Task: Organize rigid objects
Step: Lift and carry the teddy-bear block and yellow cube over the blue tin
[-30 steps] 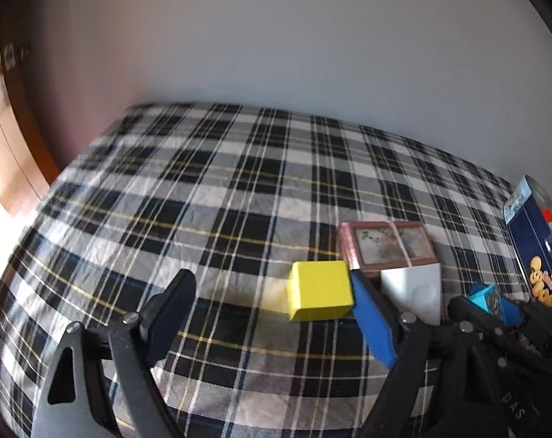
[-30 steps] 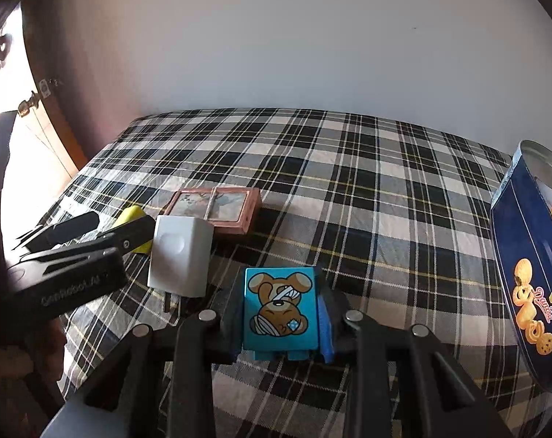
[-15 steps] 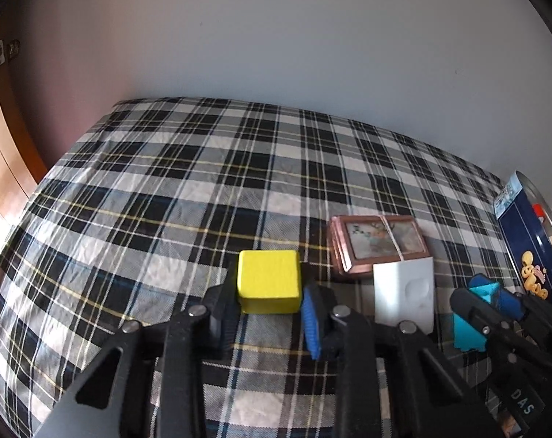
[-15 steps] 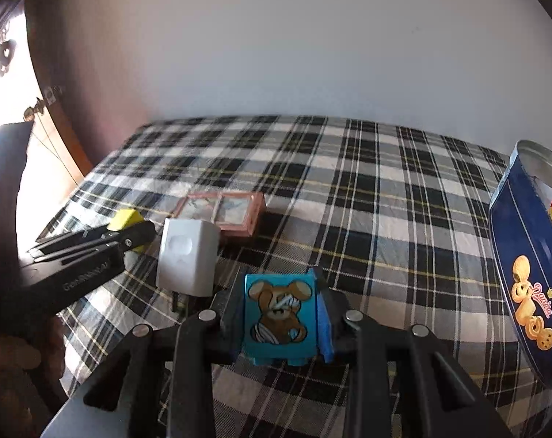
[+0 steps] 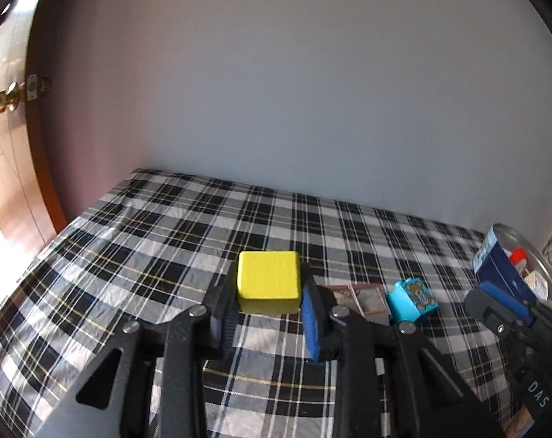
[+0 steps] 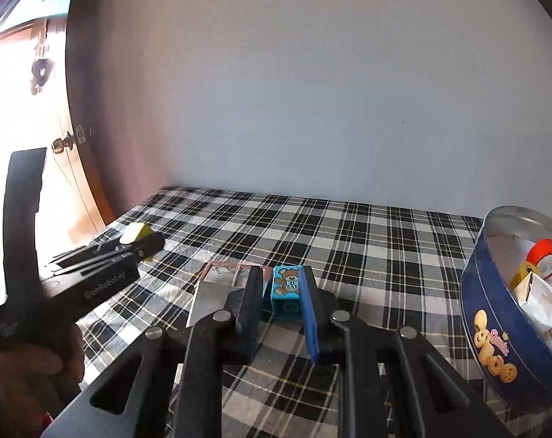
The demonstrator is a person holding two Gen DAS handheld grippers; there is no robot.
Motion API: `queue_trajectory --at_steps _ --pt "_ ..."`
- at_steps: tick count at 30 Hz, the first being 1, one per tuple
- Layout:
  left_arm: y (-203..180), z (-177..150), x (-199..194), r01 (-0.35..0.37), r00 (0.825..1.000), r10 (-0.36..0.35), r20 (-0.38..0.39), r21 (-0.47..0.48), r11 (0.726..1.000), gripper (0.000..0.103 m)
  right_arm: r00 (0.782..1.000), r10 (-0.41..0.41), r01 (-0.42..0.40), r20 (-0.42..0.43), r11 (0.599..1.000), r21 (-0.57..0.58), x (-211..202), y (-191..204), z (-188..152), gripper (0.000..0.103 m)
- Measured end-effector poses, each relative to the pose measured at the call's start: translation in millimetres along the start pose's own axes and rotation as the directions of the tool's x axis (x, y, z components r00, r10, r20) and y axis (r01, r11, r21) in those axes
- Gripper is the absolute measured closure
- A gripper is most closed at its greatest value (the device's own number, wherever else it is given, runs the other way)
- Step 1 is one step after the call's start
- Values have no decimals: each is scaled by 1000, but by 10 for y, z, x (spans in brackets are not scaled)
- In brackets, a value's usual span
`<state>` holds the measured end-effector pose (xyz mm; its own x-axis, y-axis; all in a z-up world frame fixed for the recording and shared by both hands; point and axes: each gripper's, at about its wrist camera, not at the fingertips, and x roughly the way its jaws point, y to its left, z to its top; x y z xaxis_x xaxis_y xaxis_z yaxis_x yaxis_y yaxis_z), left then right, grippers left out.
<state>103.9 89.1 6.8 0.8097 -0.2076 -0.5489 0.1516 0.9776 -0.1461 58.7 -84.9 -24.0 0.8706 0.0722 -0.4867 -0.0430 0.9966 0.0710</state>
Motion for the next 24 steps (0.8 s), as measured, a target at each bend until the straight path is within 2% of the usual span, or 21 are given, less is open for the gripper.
queue_trajectory --at_steps 3,5,7,9,13,14,17,21,22,23,24 --pt "32 -4 -6 4 1000 -4 -5 -32 999 75 1000 -1 2 -20 999 50 30 -124 12 81" --pt "48 8 -24 -7 1000 7 1 -48 999 75 999 -11 16 -44 992 127 61 -279 8 81" --pt "67 12 -40 -4 1000 5 5 -71 997 75 997 22 -8 -79 984 177 140 -368 -3 79" --pt "82 16 -66 0 1000 1 8 -92 996 75 991 52 -30 -120 983 182 232 -366 -21 73" --pt "128 37 -100 8 1000 -7 10 -119 993 75 983 45 -25 -177 994 111 418 -204 -39 38" --pt "134 39 -103 10 1000 -8 9 -123 992 75 984 29 -14 -174 996 88 457 -163 -30 36" --pt "147 51 -101 4 1000 -3 9 -124 992 75 981 -64 64 -185 998 -5 642 -67 32 36" --pt "173 54 -89 -1 1000 1 2 -136 991 75 960 -22 30 -279 999 25 957 -105 69 36" --pt "169 52 -82 -1 1000 1 -1 -135 991 75 960 0 13 -281 999 45 993 -122 79 42" --pt "164 51 -72 -2 1000 1 -4 -132 991 75 960 -3 17 -279 999 50 1003 -136 83 63" --pt "158 47 -62 -2 1000 1 -8 -128 992 75 956 -13 26 -293 999 42 1020 -143 70 69"
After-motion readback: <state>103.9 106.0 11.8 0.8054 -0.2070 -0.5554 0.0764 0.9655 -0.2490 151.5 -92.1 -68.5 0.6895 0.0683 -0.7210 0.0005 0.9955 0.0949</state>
